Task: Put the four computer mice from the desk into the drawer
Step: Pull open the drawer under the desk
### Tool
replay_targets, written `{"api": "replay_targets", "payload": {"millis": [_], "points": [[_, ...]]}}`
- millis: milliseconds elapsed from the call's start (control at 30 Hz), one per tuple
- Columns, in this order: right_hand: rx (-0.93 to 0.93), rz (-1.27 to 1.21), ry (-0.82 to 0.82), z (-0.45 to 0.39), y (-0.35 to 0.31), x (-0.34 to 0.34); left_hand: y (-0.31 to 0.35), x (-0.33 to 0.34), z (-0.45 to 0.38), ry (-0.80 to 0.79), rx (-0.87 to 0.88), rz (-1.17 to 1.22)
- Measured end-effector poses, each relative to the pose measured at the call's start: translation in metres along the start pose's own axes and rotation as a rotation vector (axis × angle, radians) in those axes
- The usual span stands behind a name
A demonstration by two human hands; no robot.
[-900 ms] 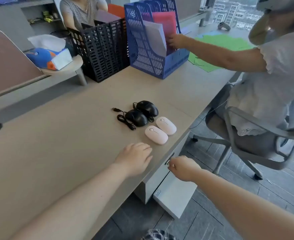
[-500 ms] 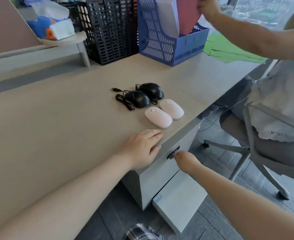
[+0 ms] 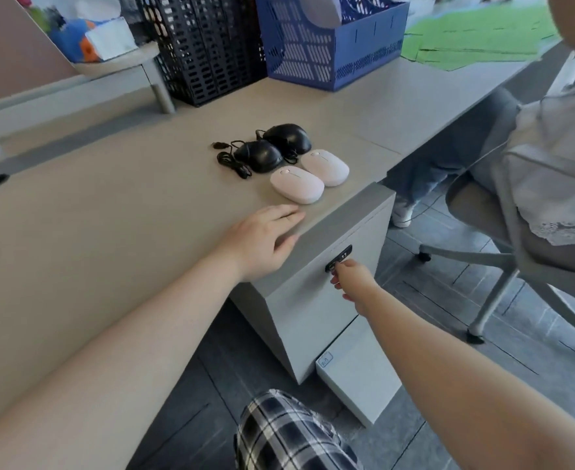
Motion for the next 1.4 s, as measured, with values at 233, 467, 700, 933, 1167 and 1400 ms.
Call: {"api": "replay_targets", "payload": {"millis": [233, 467, 700, 933, 1167, 1400], "points": [[-0.066, 0.304, 0.093, 0.016, 0.016, -0.033, 0.002, 0.001, 0.002, 0.021, -0.008, -0.022], [-0.649, 1.026, 0.276, 0.044, -0.033, -0.027, 0.019, 0.023, 0.01, -0.106, -0.164, -0.27], [-0.562, 1.17, 0.205, 0.052, -0.025, -0.028, 0.03, 0.028, 0.033, -0.123, -0.198, -0.325], [-0.432, 1.238, 0.17, 0.084, -0.003, -0.069, 0.037, 0.028, 0.044, -0.11, -0.223, -0.326], [-0.271, 1.348, 0.19, 0.108, 0.027, -0.108, 0.039, 0.026, 0.05, -0.107, -0.238, -0.309], [-0.052, 1.384, 0.107, 0.113, 0.053, -0.121, 0.043, 0.022, 0.053, -0.069, -0.225, -0.282]]}}
Point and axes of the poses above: each hand's wrist, its own z-axis away from the middle knuckle, its own x-axis out of the palm, y = z × x, the point moved 5 cm from there along -z, towards the middle knuckle, and after that the axes turned 7 degrees about z, right-handed, at the moved point
